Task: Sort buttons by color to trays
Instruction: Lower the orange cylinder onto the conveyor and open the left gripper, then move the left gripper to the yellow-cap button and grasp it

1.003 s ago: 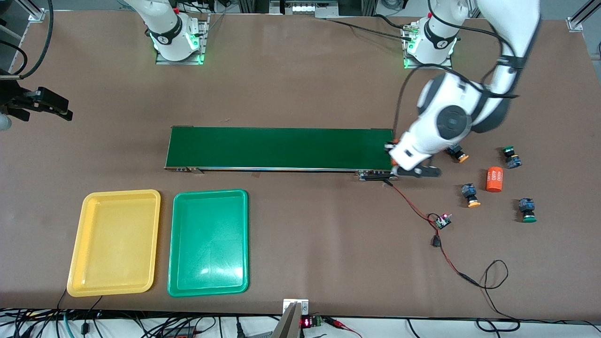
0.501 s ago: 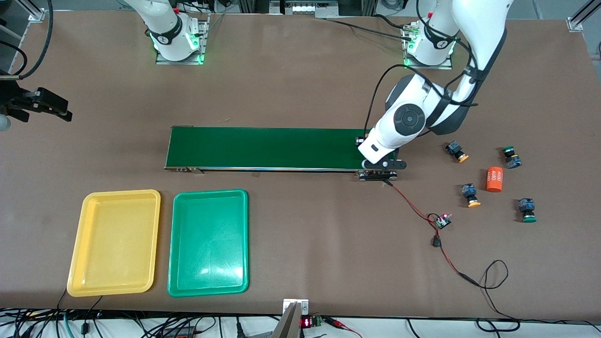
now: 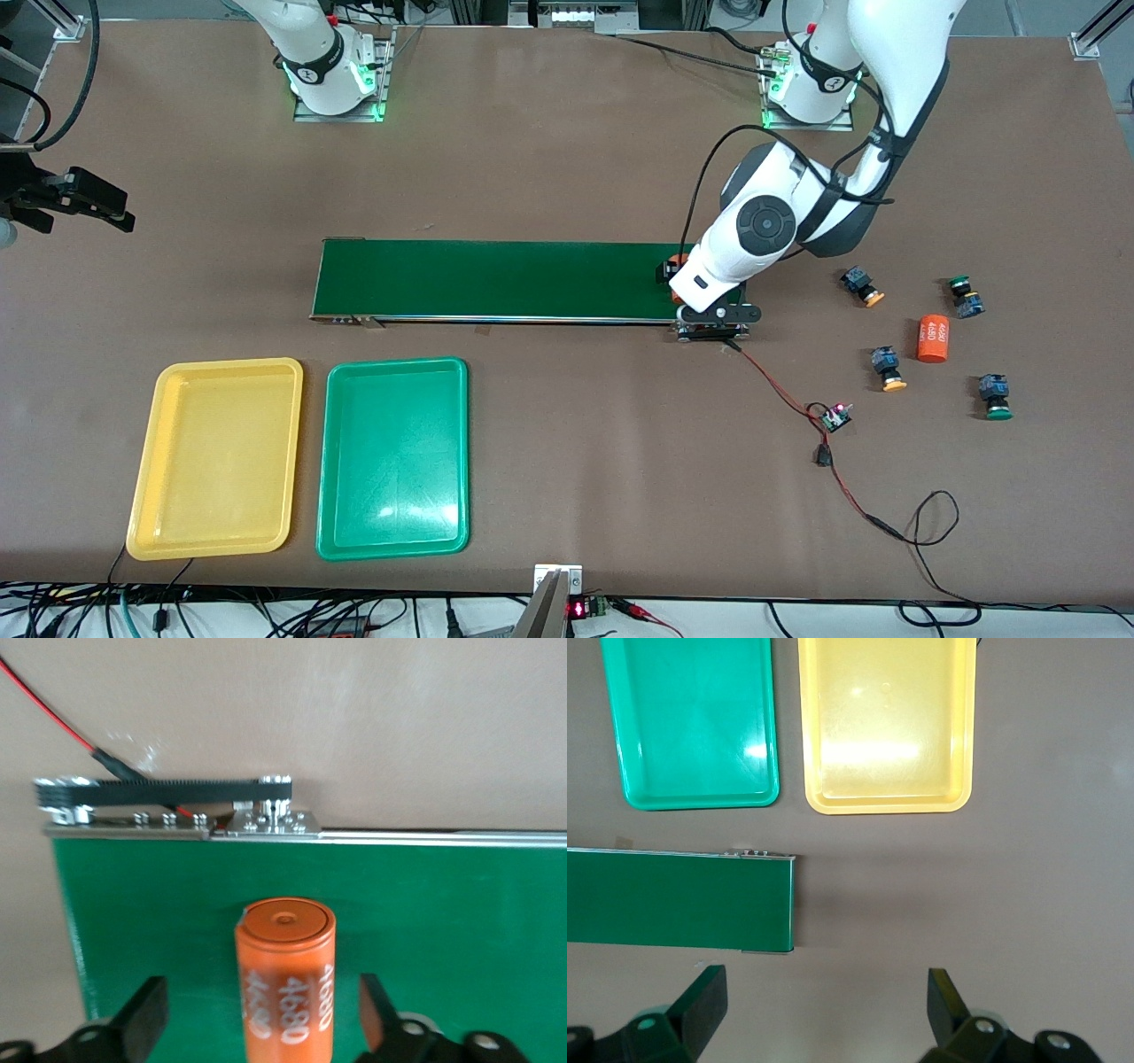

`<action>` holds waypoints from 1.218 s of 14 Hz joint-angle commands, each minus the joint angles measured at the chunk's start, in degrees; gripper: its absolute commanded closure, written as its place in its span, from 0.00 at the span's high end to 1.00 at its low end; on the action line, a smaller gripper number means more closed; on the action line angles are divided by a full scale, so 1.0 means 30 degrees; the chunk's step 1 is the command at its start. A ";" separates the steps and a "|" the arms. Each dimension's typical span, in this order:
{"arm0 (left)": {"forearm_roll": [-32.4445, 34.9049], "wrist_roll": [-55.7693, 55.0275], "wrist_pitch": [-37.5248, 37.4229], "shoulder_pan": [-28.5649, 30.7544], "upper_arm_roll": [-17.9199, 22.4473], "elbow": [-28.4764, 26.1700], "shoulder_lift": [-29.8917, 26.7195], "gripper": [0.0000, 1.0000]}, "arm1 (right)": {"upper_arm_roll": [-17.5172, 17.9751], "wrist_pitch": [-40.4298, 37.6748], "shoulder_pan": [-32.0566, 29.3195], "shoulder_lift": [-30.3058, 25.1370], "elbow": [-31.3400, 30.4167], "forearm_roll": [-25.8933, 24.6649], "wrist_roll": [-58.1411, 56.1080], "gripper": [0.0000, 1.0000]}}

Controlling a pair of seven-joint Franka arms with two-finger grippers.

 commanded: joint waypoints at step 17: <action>0.6075 0.8000 0.0670 1.0461 0.0325 0.4437 0.5506 1.00 | 0.0027 0.0266 -0.0019 -0.0148 -0.0153 0.0076 0.0044 1.00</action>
